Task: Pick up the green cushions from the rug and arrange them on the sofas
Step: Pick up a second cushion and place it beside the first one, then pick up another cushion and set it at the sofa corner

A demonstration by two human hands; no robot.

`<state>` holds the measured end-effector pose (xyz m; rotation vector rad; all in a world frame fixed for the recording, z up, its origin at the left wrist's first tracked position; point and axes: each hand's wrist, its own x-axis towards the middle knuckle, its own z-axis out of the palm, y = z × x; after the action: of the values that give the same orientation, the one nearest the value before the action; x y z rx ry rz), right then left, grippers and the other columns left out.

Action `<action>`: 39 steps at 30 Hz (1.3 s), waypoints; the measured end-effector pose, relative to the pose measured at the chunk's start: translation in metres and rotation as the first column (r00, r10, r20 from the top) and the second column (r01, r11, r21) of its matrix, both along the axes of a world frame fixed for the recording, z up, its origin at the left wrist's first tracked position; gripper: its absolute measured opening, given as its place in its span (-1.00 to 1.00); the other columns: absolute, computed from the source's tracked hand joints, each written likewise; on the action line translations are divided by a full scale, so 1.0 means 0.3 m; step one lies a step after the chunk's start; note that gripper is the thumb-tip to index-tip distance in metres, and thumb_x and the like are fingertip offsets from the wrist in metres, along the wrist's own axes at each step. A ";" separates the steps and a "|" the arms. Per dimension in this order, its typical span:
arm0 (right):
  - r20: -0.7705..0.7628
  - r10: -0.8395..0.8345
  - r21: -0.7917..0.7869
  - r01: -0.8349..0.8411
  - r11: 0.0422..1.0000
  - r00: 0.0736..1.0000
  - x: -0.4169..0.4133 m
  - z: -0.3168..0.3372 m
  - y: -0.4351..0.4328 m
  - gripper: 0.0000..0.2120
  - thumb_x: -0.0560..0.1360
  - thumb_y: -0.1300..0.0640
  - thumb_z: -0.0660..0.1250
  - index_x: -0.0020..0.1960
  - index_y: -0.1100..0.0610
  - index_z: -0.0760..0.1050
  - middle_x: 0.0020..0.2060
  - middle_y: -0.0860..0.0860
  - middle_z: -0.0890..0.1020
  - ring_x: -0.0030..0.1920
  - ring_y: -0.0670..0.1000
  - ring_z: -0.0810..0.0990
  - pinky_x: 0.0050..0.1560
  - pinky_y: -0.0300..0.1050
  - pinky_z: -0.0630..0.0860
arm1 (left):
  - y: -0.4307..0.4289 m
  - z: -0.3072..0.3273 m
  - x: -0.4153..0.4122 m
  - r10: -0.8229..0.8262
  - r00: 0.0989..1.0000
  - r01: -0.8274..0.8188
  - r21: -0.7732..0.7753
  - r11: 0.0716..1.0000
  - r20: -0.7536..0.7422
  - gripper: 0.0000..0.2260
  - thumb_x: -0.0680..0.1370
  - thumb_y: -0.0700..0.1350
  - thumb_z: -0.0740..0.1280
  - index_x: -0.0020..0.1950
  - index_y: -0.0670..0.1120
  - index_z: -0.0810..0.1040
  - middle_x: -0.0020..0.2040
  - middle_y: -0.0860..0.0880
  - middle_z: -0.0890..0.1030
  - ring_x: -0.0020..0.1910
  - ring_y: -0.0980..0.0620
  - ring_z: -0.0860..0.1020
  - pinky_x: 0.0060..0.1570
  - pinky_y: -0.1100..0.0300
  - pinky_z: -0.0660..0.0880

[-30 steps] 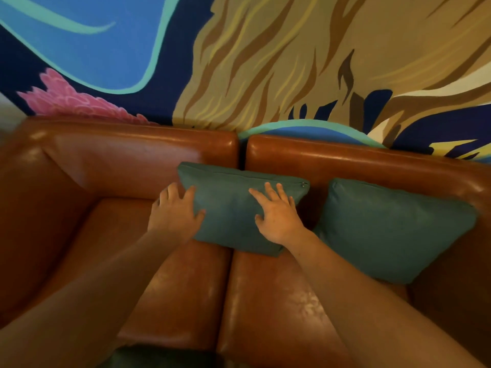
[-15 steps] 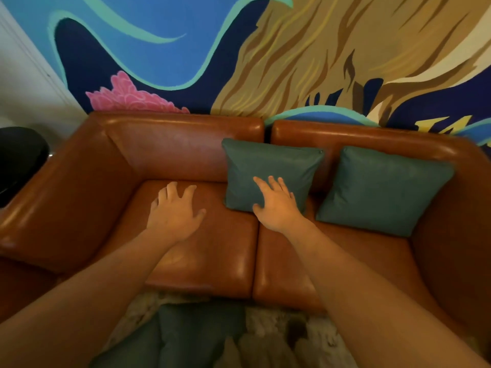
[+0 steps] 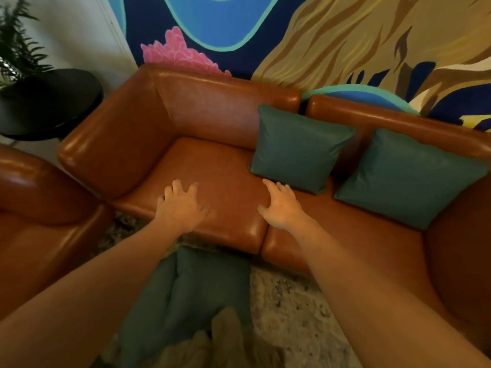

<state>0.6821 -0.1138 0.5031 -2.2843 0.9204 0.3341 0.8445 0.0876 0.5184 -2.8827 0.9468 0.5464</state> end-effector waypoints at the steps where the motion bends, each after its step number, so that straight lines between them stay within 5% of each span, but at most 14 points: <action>1: -0.003 0.011 0.013 -0.011 1.000 1.000 -0.018 -0.013 0.030 -0.22 0.68 -0.09 0.33 0.76 -0.14 -0.02 0.76 0.08 0.03 0.75 0.19 -0.09 0.69 0.28 0.10 | 0.030 -0.011 -0.018 0.017 1.000 -0.017 0.004 1.000 -0.010 -0.30 0.62 0.32 0.24 0.67 0.09 0.11 0.56 -0.23 0.17 0.50 -0.29 0.24 0.45 -0.25 0.28; 13: -0.071 0.029 0.138 -0.019 0.990 0.997 -0.129 -0.196 0.415 -0.24 0.69 -0.05 0.33 0.77 -0.06 0.02 0.71 0.11 0.16 0.71 0.24 0.06 0.66 0.21 0.19 | 0.434 -0.167 -0.116 0.101 0.987 -0.096 0.050 0.994 -0.122 -0.33 0.62 0.32 0.24 0.62 0.03 0.17 0.50 -0.22 0.22 0.48 -0.32 0.25 0.44 -0.25 0.29; 25: -0.208 -0.217 0.202 0.259 0.944 0.954 -0.235 -0.492 0.730 -0.22 0.69 -0.05 0.36 0.77 -0.03 0.02 0.66 0.16 0.24 0.63 0.26 0.26 0.57 0.14 0.35 | 0.751 -0.421 -0.108 0.040 0.980 -0.010 0.155 0.988 -0.194 -0.28 0.62 0.32 0.24 0.66 0.05 0.07 0.55 -0.24 0.19 0.51 -0.34 0.23 0.45 -0.24 0.28; 30: -0.253 -0.249 0.218 0.306 0.927 0.935 -0.299 -0.693 0.778 -0.18 0.65 -0.05 0.41 0.76 -0.03 0.03 0.63 0.18 0.31 0.60 0.28 0.33 0.54 0.12 0.39 | 0.798 -0.607 -0.132 0.088 0.964 -0.045 0.174 0.984 -0.251 -0.25 0.63 0.31 0.23 0.70 0.04 0.01 0.57 -0.26 0.17 0.52 -0.35 0.23 0.45 -0.24 0.29; 35: -0.303 -0.269 0.224 0.343 0.912 0.914 -0.304 -0.954 0.751 -0.09 0.63 -0.09 0.42 0.77 -0.05 -0.07 0.73 0.16 0.07 0.64 0.32 0.28 0.51 0.13 0.43 | 0.782 -0.846 -0.114 0.131 0.951 -0.079 0.192 0.978 -0.279 -0.24 0.66 0.28 0.22 0.71 0.05 -0.09 0.62 -0.25 0.08 0.53 -0.37 0.22 0.43 -0.24 0.31; 39: -0.325 -0.231 0.200 0.306 0.931 0.917 -0.284 -1.225 0.741 -0.15 0.68 -0.01 0.38 0.77 0.02 -0.07 0.72 0.20 0.10 0.61 0.30 0.31 0.49 0.11 0.42 | 0.785 -1.118 -0.113 0.223 0.923 -0.173 0.181 0.968 -0.313 -0.22 0.64 0.25 0.27 0.71 0.05 -0.07 0.60 -0.25 0.13 0.51 -0.39 0.24 0.42 -0.27 0.34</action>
<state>0.5969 0.1083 0.1355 -1.8774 1.2552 0.6436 0.8105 0.3232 0.1830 -2.8157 0.6081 1.0985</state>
